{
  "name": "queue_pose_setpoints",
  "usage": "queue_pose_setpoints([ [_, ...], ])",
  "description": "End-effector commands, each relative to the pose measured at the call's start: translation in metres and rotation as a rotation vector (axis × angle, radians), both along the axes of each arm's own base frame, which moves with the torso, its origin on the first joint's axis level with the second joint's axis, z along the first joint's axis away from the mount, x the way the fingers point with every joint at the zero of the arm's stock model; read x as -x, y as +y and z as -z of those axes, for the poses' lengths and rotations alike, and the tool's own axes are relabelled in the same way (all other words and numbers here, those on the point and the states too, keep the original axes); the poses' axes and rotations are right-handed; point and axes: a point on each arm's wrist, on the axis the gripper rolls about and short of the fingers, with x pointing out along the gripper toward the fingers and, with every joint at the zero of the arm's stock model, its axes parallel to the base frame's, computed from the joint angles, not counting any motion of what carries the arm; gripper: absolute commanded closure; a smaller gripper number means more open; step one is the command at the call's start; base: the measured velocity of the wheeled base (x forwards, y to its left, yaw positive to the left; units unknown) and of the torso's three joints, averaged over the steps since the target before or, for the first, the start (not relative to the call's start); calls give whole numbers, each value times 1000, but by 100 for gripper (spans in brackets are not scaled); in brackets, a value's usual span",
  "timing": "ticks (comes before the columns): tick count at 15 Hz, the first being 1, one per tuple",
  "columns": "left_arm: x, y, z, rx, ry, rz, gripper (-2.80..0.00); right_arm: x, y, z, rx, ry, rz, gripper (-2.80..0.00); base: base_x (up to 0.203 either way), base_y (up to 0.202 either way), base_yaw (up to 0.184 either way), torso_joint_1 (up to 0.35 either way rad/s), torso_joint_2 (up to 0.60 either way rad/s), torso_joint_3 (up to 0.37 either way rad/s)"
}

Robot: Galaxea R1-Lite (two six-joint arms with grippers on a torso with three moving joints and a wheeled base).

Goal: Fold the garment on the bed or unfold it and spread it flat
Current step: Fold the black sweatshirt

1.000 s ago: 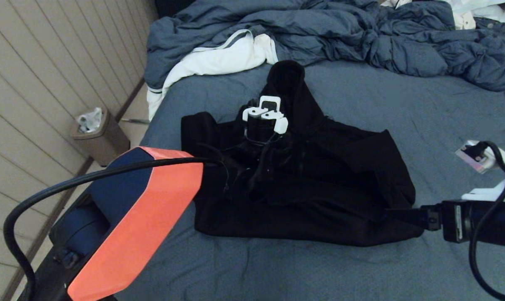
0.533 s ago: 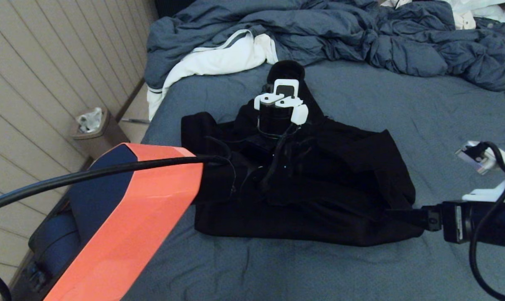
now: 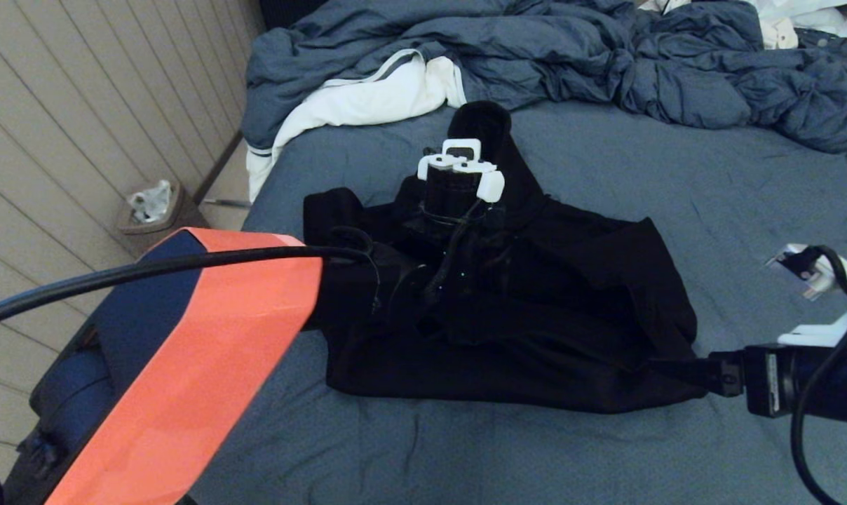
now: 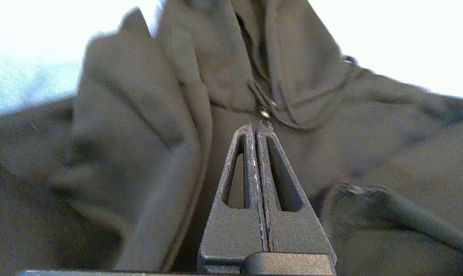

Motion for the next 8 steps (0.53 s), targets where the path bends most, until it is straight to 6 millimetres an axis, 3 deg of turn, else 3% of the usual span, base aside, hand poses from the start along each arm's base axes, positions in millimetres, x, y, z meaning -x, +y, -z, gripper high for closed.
queue_pose_setpoints([
  [1,5,13,-21,63,52,20,0,2,0,1,-1,2,-3,-280,0,0,0,0,0,0],
  [4,9,35,-36,153,215,89,0,4,1,-1,-2,-8,-11,-280,0,0,0,0,0,0],
  [8,-1,40,-26,145,247,78,0,8,1,-3,-3,-22,-12,-280,0,0,0,0,0,0],
])
